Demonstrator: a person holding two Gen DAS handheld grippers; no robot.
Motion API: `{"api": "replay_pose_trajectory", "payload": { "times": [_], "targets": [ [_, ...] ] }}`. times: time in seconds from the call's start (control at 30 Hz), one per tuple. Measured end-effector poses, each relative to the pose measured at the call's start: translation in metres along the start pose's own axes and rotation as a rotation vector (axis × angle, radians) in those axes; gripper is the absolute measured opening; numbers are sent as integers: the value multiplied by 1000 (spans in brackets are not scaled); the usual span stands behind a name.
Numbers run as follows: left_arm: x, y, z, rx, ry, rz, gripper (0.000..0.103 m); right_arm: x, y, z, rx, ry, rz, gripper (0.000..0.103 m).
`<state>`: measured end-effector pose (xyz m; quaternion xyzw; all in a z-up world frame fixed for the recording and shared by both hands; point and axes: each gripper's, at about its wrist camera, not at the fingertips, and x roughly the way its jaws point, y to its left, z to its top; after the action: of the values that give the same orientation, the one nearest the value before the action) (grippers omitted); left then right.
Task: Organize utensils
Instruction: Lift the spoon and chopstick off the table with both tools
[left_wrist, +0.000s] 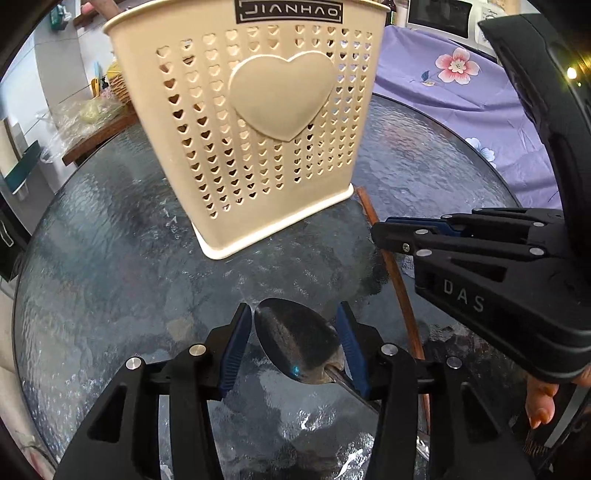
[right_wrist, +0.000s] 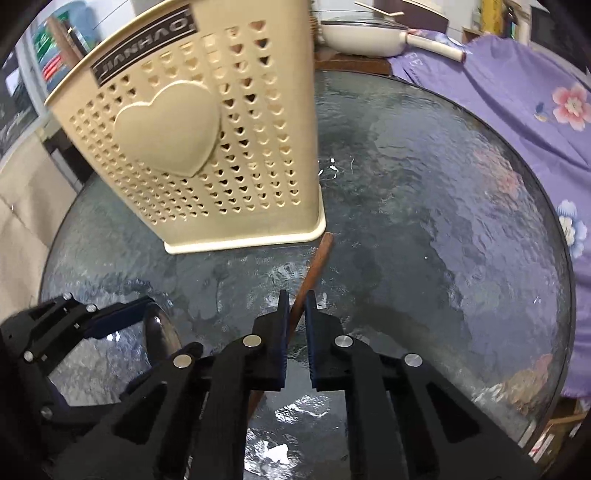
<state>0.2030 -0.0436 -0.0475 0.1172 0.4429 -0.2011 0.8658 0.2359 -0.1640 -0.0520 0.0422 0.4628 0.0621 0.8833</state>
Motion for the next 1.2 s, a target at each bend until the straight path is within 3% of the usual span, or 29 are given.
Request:
{"api": "replay_pose_trajectory", "payload": {
  "times": [0.1,0.27,0.63,0.8,0.97,1.2],
  "targets": [
    [-7,1,-4,-8,-13,35,56,-3,-2,1,-14,13,23,9],
    [-14,-2,-7,-61,-26,75,60,-8,-8,-4,-59,4,-28,8],
    [-1,-29,-6,-44,4,125,58,-14,-25,-9,-97,3,-10,6],
    [5,-36,5,10,7,116,53,-18,-31,-12,-77,18,39,6],
    [11,-51,14,70,-3,93,52,-16,-34,-9,-74,26,33,6],
    [3,-39,12,5,-36,115,53,-13,-39,-3,-42,57,44,7]
  ]
}}
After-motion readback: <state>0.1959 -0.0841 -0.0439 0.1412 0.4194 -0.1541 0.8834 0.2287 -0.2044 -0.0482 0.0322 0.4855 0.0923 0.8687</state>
